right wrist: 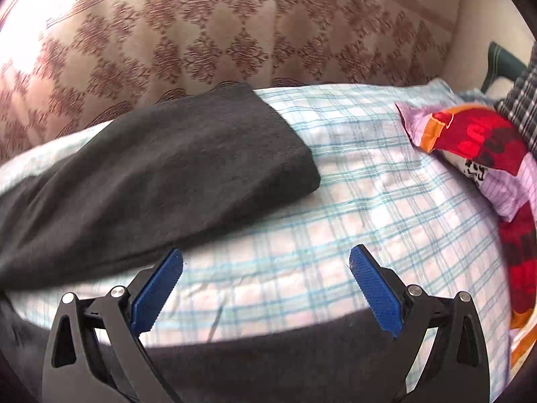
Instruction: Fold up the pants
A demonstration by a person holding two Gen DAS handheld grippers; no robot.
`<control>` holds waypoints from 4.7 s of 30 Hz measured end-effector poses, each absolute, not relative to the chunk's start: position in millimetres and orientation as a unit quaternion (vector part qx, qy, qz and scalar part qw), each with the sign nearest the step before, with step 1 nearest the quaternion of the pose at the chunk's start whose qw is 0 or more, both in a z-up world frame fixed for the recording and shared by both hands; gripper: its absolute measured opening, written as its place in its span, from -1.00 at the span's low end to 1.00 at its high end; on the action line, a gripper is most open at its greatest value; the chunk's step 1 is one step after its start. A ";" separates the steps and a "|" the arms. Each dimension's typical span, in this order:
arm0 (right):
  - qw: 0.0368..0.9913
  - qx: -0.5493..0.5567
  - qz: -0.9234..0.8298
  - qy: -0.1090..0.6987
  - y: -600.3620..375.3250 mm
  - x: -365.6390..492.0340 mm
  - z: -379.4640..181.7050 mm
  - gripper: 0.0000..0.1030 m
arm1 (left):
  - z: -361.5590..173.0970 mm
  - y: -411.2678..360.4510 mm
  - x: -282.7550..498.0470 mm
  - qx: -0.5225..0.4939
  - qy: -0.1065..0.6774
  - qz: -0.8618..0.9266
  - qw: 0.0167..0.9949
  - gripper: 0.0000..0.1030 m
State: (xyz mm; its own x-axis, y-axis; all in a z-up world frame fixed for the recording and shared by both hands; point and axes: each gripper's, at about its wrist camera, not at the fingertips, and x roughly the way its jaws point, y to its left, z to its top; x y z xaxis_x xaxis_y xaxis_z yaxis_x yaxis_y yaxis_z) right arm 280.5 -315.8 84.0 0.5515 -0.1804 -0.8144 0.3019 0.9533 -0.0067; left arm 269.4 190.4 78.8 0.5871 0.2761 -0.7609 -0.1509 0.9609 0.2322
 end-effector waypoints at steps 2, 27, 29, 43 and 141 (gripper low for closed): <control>0.868 0.137 -0.138 0.457 -340.8 297.3 76.3 0.91 | 76.5 202.0 292.4 0.070 0.435 0.127 0.888 0.96; 0.867 0.098 -0.209 0.441 -367.6 282.1 76.3 0.53 | 32.5 255.6 386.2 0.014 0.498 0.154 0.853 0.96; 0.878 0.066 -0.227 0.417 -364.2 278.2 93.0 0.53 | 37.7 260.0 384.7 -0.004 0.503 0.146 0.852 0.96; 0.886 -0.038 -0.043 0.460 -232.3 430.3 76.8 0.54 | 39.8 289.3 409.0 -0.007 0.500 0.154 0.852 0.96; 0.866 -0.045 0.174 0.467 -54.8 135.9 83.9 0.31 | 75.6 156.8 63.4 0.015 0.450 0.004 0.893 0.95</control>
